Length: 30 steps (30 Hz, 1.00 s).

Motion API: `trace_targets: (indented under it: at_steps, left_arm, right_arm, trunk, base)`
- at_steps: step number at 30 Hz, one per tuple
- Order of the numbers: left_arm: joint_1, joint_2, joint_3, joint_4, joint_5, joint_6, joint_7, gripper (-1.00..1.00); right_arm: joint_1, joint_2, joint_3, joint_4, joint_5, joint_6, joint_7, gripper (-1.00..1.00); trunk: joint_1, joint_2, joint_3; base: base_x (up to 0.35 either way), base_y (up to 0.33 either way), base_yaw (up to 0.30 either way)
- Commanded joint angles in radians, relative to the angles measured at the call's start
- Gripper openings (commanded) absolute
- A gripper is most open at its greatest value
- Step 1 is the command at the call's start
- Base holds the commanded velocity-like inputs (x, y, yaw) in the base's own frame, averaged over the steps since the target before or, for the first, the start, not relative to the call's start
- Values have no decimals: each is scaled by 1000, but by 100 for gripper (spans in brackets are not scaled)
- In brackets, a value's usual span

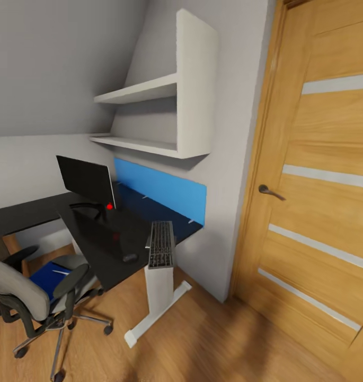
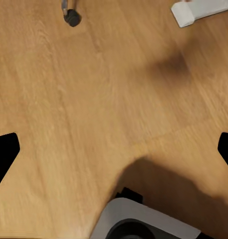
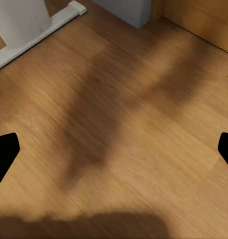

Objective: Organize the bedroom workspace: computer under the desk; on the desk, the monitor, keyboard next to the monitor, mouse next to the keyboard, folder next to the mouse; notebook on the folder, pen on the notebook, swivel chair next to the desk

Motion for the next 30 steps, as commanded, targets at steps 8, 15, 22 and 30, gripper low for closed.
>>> trace_targets:
  at_steps: [8,15,22,30]
  left_arm:
    - [-1,-4,4,4,-4,-20,-1,100]
    - [1,-30,0,47,-26,-287,-3,100]
    - [2,-37,-2,58,-44,-406,-4,100]
    - [2,-39,-2,59,-48,-422,-4,100]
  right_arm:
    - [0,-1,3,-1,5,-3,-35,100]
    - [0,-1,4,-1,6,-3,-37,100]
    - [0,-1,5,-2,7,-3,-42,100]
    - [0,-1,6,-2,9,-3,-87,100]
  trunk:
    - [0,-1,-5]
    - [0,-1,-9]
    - [0,-1,-13]
    - [0,-1,-18]
  base:
    - [0,0,280]
    - [0,0,276]
    - [0,0,276]
    - [0,0,276]
